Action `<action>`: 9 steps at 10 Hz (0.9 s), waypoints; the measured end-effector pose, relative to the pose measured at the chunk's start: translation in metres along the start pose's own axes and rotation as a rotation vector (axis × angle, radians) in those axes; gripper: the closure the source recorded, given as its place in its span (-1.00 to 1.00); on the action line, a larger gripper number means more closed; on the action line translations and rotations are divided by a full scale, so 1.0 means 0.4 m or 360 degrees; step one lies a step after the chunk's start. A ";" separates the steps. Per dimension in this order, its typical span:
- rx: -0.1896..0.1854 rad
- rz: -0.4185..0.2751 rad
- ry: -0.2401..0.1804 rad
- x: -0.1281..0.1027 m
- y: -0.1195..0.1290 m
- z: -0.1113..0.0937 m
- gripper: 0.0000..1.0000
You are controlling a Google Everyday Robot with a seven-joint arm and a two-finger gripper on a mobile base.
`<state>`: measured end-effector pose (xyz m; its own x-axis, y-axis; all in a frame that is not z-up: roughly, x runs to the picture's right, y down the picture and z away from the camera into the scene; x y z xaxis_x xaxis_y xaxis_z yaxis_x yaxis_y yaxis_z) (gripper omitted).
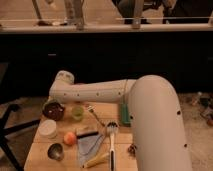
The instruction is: Place pepper in purple bowl
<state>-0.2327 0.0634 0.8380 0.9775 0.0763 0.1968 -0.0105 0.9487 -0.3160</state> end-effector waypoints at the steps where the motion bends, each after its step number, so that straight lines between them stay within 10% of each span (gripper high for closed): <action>1: 0.0002 -0.0013 0.0012 -0.009 0.000 0.006 1.00; 9: -0.0060 0.0053 0.0005 0.026 -0.027 0.051 0.92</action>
